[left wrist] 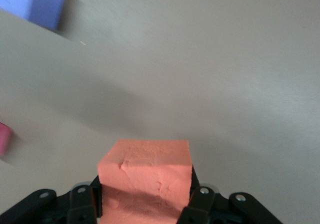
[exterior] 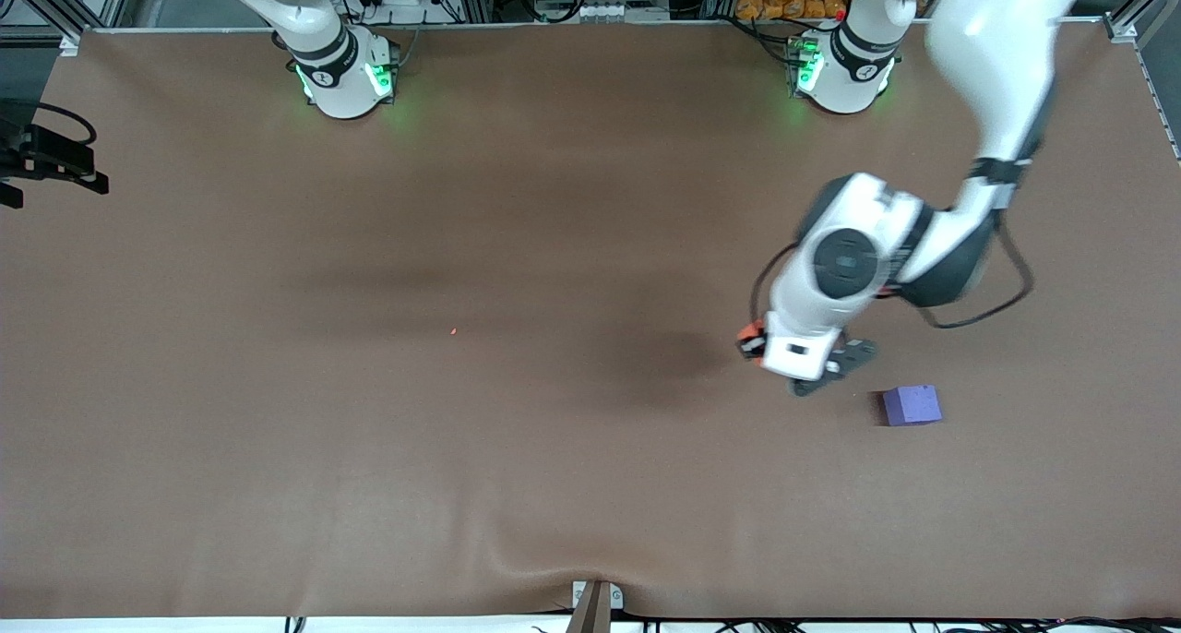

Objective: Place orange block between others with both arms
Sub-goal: 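Carry the orange cube with the left gripper toward the pink cube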

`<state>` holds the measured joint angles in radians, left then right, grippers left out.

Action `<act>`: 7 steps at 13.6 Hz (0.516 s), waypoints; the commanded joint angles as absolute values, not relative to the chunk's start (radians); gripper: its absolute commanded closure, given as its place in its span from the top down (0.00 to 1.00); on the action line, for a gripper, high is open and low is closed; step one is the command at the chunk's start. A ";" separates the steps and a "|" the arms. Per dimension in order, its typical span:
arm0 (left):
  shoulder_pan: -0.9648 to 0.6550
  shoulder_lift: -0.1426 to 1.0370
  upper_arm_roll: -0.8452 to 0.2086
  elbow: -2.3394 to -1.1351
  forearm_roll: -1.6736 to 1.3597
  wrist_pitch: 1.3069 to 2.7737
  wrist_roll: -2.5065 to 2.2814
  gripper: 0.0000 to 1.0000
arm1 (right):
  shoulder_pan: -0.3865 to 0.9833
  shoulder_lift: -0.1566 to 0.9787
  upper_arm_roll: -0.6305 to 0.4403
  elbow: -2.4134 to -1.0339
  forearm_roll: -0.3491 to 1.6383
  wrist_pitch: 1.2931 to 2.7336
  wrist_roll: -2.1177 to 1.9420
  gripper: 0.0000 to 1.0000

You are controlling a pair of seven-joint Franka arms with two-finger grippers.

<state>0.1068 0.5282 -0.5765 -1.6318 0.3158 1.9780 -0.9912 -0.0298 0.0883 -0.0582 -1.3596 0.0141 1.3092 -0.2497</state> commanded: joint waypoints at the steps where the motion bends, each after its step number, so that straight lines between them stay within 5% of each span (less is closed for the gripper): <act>1: 0.334 0.483 -0.710 -1.704 0.302 1.937 -0.798 0.00 | -0.023 0.084 -0.054 -1.348 -0.006 1.298 -0.261 1.00; 7: 0.572 0.460 -0.742 -1.830 0.383 2.008 -0.477 0.00 | -0.006 0.084 -0.051 -1.348 0.003 1.299 -0.265 1.00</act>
